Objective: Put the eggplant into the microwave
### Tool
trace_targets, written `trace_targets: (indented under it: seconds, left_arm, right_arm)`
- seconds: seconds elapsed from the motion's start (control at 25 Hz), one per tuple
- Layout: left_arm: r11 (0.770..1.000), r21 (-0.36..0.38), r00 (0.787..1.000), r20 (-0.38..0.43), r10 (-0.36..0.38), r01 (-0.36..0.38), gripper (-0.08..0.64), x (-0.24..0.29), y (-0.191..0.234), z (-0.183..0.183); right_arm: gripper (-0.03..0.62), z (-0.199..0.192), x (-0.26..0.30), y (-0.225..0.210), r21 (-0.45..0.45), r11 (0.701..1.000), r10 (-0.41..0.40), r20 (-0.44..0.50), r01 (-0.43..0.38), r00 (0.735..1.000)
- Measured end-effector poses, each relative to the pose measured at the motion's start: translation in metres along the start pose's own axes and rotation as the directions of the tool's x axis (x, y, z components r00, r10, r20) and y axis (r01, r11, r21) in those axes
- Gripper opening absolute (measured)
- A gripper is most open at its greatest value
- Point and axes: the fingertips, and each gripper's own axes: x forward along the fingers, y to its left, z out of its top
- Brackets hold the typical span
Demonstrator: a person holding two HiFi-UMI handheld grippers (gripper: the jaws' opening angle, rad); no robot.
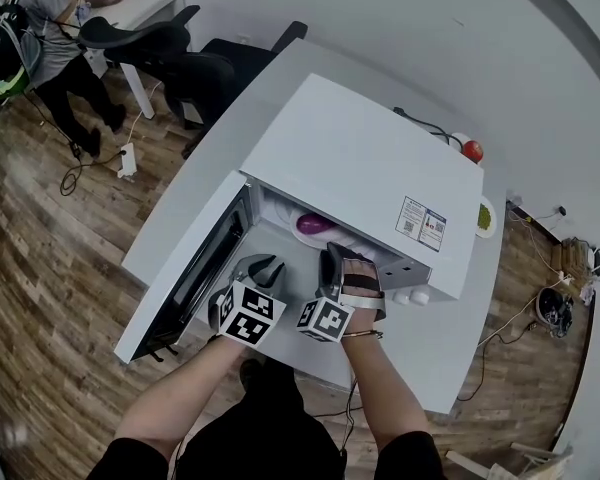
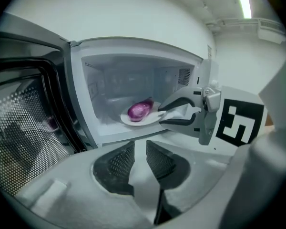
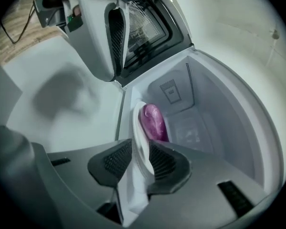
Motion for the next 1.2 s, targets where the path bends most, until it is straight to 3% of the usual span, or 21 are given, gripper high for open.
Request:
trace_targets:
  seconds: [0.16, 0.4, 1.0, 1.2]
  left_arm:
    - [1.000, -0.003, 1.000, 0.006, 0.001, -0.001, 0.081, -0.001, 0.001, 0.004]
    - [1.000, -0.008, 1.000, 0.005, 0.002, -0.002, 0.081, 0.000, 0.000, 0.004]
    - [1.000, -0.025, 1.000, -0.005, 0.009, -0.009, 0.081, 0.003, 0.007, -0.004]
    - [0.999, -0.029, 0.999, 0.029, 0.014, -0.013, 0.080, -0.014, 0.001, 0.001]
  right_arm:
    - [0.117, 0.004, -0.008, 0.005, -0.017, 1.000, 0.017, 0.023, -0.016, 1.000]
    - [0.057, 0.012, -0.003, 0.015, -0.029, 0.999, 0.034, 0.039, -0.033, 0.999]
    - [0.043, 0.017, 0.020, -0.006, 0.107, 0.994, 0.031, 0.037, -0.034, 0.999]
    - [0.043, 0.025, -0.003, -0.016, 0.238, 0.969, 0.038, 0.099, -0.060, 0.994]
